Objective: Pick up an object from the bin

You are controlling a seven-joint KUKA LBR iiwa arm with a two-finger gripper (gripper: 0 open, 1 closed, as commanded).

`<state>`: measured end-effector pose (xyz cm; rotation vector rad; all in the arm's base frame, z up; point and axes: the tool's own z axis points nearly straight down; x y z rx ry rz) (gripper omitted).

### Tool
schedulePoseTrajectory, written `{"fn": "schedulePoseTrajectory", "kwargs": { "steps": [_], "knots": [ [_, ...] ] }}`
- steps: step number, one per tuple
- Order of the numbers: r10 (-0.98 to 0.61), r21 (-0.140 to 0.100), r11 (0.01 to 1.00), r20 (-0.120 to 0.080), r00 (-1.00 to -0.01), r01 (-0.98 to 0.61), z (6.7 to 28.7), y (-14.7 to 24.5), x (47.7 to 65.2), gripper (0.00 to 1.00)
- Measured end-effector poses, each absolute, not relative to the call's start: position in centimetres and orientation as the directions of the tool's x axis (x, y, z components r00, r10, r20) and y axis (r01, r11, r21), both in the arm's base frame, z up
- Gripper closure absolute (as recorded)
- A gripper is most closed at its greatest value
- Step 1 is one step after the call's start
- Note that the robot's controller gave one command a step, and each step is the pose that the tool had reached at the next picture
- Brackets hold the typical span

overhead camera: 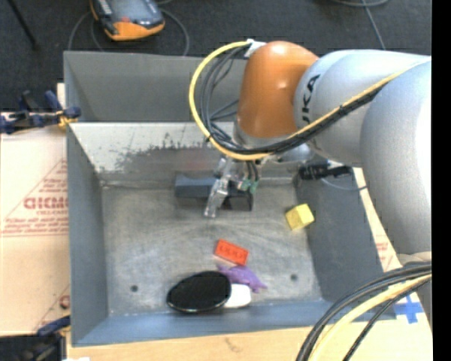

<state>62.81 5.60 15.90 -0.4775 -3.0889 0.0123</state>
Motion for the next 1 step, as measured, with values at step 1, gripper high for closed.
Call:
{"fn": "schedulePoseTrajectory", "kwargs": {
  "steps": [1],
  "knots": [
    [0.302, -0.004, 0.953, 0.007, -0.953, 0.302, 22.36, 5.33, 61.38, 1.0]
  ]
}}
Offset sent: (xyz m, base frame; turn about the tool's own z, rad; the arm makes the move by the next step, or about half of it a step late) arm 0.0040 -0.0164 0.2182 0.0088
